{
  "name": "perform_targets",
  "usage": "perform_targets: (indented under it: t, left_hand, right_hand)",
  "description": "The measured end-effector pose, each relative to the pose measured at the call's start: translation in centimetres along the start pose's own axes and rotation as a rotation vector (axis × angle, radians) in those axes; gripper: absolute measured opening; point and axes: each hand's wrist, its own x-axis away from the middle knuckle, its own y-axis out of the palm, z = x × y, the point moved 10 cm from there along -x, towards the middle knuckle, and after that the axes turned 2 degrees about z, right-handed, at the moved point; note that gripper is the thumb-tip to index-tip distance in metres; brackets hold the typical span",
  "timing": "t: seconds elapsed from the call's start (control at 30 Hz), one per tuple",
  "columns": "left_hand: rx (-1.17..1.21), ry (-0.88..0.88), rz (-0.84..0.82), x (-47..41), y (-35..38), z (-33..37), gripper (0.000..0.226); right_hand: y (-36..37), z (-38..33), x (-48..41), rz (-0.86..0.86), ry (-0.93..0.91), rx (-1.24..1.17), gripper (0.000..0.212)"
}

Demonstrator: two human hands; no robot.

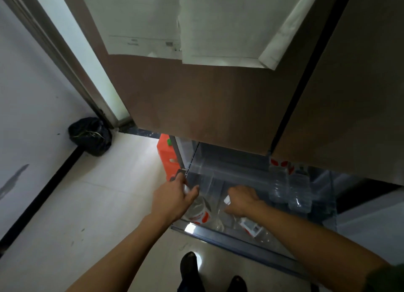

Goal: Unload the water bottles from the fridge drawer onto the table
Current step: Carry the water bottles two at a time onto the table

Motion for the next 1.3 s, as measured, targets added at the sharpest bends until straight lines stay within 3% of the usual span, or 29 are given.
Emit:
perform_targets:
  t: [0.1,0.3,0.47,0.6,0.83,1.0,1.13,1.3]
  left_hand:
    - [-0.032,0.063,0.023,-0.2,0.0,2.1,0.044]
    - [-0.084,0.211,0.054,0.2,1.1,6.2,0.037]
    - [-0.117,0.266,0.087,0.1,-1.5,7.9,0.03]
    - [-0.06,0.266,0.255,1.2,-8.8,8.3,0.017]
    - [-0.049,0.15,0.625,7.7,-21.8,1.5,0.032]
    - [-0.072,-0.016,0.679,16.2,-26.6,-8.4,0.037]
    - [-0.126,-0.138,0.676,25.4,-28.3,-17.1,0.041]
    - [-0.219,-0.361,0.63,37.6,-29.3,-27.8,0.03]
  right_hand:
    - [-2.6,1.3,2.7,0.062,-0.041,0.01,0.046]
    - [-5.8,4.4,8.7,0.197,-0.119,-0.115,0.025]
    - [-11.1,4.9,13.3,0.53,-0.154,-0.199,0.027]
    - [-17.5,1.1,16.7,0.776,-0.243,-0.206,0.027]
    - [-25.4,-10.5,20.1,0.947,-0.453,-0.209,0.029]
    - [-24.4,-22.3,20.5,0.899,-0.614,-0.201,0.03]
    - [-19.1,-33.0,21.6,0.758,-0.73,-0.182,0.031]
    - [-11.4,-46.2,23.8,0.581,-0.868,-0.15,0.044]
